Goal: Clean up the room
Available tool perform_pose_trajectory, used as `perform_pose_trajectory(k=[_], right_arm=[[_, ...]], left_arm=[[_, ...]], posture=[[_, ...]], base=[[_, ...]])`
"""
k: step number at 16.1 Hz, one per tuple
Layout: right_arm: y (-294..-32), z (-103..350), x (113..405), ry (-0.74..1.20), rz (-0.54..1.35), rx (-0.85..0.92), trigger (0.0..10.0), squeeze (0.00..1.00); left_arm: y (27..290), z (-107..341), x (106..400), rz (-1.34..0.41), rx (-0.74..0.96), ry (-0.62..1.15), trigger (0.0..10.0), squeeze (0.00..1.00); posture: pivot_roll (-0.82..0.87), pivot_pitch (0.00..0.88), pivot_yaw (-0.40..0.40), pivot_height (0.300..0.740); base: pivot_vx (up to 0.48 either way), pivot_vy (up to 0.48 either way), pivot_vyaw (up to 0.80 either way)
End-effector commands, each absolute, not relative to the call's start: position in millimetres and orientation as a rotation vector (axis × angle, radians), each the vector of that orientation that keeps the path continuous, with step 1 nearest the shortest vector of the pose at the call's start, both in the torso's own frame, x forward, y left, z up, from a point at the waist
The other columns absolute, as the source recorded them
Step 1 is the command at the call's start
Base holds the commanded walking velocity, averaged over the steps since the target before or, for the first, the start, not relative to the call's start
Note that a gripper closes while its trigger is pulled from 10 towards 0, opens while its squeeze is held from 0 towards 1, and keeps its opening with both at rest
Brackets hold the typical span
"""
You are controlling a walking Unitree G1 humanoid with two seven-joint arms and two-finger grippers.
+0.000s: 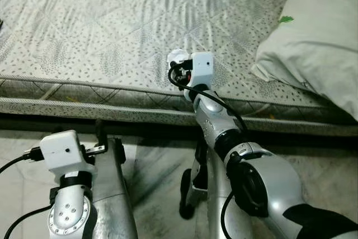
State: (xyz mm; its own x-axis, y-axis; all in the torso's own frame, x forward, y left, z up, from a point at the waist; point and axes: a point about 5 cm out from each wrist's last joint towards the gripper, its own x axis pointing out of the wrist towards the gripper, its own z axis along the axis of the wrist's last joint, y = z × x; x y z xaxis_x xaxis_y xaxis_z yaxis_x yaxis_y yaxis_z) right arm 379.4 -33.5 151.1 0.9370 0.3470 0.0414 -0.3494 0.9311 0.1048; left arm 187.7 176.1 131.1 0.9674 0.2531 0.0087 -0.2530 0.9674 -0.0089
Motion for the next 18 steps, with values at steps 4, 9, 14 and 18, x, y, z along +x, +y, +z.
perform_pose_trajectory(k=[4,9,14,18], right_arm=[[-26.4,152.3,377.3,-0.031,0.393,0.134,10.0,1.0],[-14.7,170.9,379.4,-0.097,0.382,0.137,10.0,1.0],[2.2,176.3,377.3,-0.089,0.341,0.059,10.0,0.0],[-0.8,160.6,375.4,-0.021,0.309,-0.058,10.0,0.0]], left_arm=[[176.4,125.3,177.5,0.282,-0.013,0.032,10.0,0.0],[177.5,127.3,165.2,0.3,0.0,0.05,10.0,0.0],[177.2,132.9,152.2,0.319,0.014,0.064,10.0,0.0],[171.5,133.0,135.7,0.323,0.013,0.108,10.0,0.0]], posture=[[0.22,0.367,-0.092,0.532],[0.27,0.395,-0.093,0.532],[0.31,0.425,-0.096,0.532],[0.33,0.464,-0.094,0.532]], base=[[0.0,0.0,0.0],[0.0,0.0,0.0],[0.0,0.0,0.0],[0.0,0.0,0.0]])
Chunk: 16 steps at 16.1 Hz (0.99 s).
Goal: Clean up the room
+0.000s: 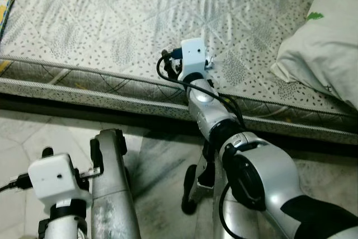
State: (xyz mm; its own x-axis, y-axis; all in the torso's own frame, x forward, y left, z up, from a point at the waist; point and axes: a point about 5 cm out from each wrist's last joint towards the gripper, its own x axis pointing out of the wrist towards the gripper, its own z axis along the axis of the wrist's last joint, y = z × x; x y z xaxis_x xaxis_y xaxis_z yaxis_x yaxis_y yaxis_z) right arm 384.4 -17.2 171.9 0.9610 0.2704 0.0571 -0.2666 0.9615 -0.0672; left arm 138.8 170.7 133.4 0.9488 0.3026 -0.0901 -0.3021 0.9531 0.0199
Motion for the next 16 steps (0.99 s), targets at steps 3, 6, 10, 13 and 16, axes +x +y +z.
perform_pose_trajectory(k=[3,6,10,13,16], right_arm=[[-5.6,159.0,376.9,-0.016,0.254,-0.103,10.0,0.0],[-8.9,166.7,380.9,-0.029,0.18,-0.124,10.0,0.0],[-27.3,159.2,385.1,0.015,0.07,-0.216,0.0,0.0],[-33.9,148.5,383.1,0.05,0.06,-0.214,0.0,0.0],[-36.4,135.5,378.5,0.086,0.072,-0.221,0.0,0.0]], left_arm=[[168.5,133.4,126.4,0.326,0.011,0.136,10.0,0.0],[166.5,137.8,121.5,0.325,0.011,0.147,10.0,0.0],[163.0,137.8,115.5,0.326,0.009,0.172,10.0,0.0],[159.9,135.1,115.1,0.32,0.0,0.188,10.0,0.0],[160.2,133.4,119.1,0.315,-0.001,0.186,10.0,0.0]], posture=[[0.34,0.5,-0.086,0.532],[0.35,0.522,-0.077,0.532],[0.34,0.539,-0.078,0.532],[0.34,0.537,-0.083,0.532],[0.33,0.526,-0.084,0.532]], base=[[0.0,0.0,0.0],[0.0,0.0,0.0],[0.0,0.0,0.0],[0.0,0.0,0.0],[0.0,0.0,0.0]])
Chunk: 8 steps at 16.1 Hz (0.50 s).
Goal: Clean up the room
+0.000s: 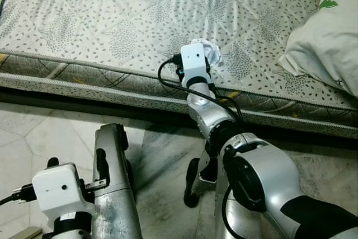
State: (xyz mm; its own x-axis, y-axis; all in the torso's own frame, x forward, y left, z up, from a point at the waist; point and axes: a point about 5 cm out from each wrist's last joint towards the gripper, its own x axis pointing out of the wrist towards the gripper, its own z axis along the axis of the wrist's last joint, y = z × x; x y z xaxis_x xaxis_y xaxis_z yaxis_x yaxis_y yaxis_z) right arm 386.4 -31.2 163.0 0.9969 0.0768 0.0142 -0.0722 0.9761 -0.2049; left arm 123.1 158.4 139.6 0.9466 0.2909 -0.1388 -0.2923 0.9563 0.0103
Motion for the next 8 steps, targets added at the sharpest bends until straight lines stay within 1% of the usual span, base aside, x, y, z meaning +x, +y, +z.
perform_pose_trajectory(k=[1,5,8], right_arm=[[-36.6,134.5,378.1,0.088,0.071,-0.222,0.0,0.0],[-36.8,129.7,376.3,0.107,0.074,-0.223,0.0,0.0],[-37.1,136.9,380.1,0.103,0.075,-0.21,0.0,0.0]], left_arm=[[160.6,133.1,119.6,0.314,-0.001,0.186,10.0,0.0],[163.7,133.5,123.8,0.317,0.004,0.172,10.0,0.0],[165.7,133.5,131.5,0.318,0.011,0.15,10.0,0.0]], posture=[[0.33,0.524,-0.084,0.532],[0.34,0.502,-0.086,0.532],[0.33,0.473,-0.093,0.532]], base=[[0.0,0.0,0.0],[0.0,0.0,0.0],[0.0,0.0,0.0]])
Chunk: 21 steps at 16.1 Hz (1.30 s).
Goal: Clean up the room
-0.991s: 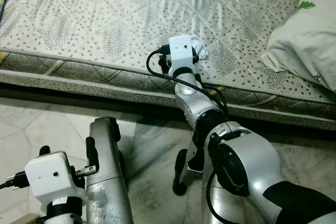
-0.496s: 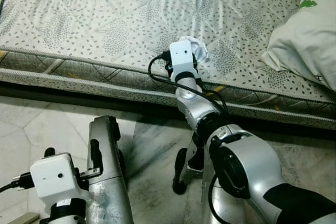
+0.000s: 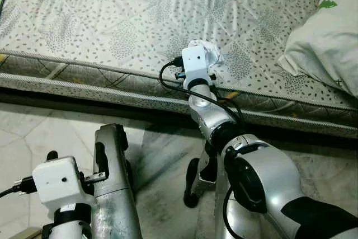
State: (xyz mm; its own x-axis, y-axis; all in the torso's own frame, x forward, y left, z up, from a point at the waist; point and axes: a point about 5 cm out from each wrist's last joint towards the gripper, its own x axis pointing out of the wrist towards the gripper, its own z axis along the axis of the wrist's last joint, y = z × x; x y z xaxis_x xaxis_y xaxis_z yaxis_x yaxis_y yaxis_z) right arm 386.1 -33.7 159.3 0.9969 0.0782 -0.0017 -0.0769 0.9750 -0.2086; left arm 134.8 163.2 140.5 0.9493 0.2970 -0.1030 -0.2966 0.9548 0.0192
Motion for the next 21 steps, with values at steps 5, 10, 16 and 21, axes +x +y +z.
perform_pose_trajectory(k=[5,10,16,21], right_arm=[[-35.6,146.6,384.1,0.087,0.078,-0.196,0.0,0.0],[-38.3,153.4,388.1,0.08,0.095,-0.182,0.0,0.0],[-37.6,169.6,394.4,0.036,0.223,-0.172,0.0,0.0],[-40.4,162.3,387.9,-0.007,0.423,-0.055,0.0,0.0]], left_arm=[[169.3,133.3,142.8,0.321,0.016,0.121,10.0,0.0],[173.1,131.3,157.9,0.321,0.02,0.084,10.0,0.0],[181.2,133.8,194.4,0.298,0.032,-0.009,10.0,0.0],[181.5,132.4,226.9,0.253,0.024,-0.066,10.0,0.0]], posture=[[0.33,0.435,-0.104,0.532],[0.31,0.376,-0.121,0.532],[0.21,0.241,-0.131,0.532],[0.08,0.138,-0.076,0.532]], base=[[0.0,0.0,0.0],[0.0,0.0,0.0],[0.0,0.0,0.0],[0.0,0.0,0.0]])
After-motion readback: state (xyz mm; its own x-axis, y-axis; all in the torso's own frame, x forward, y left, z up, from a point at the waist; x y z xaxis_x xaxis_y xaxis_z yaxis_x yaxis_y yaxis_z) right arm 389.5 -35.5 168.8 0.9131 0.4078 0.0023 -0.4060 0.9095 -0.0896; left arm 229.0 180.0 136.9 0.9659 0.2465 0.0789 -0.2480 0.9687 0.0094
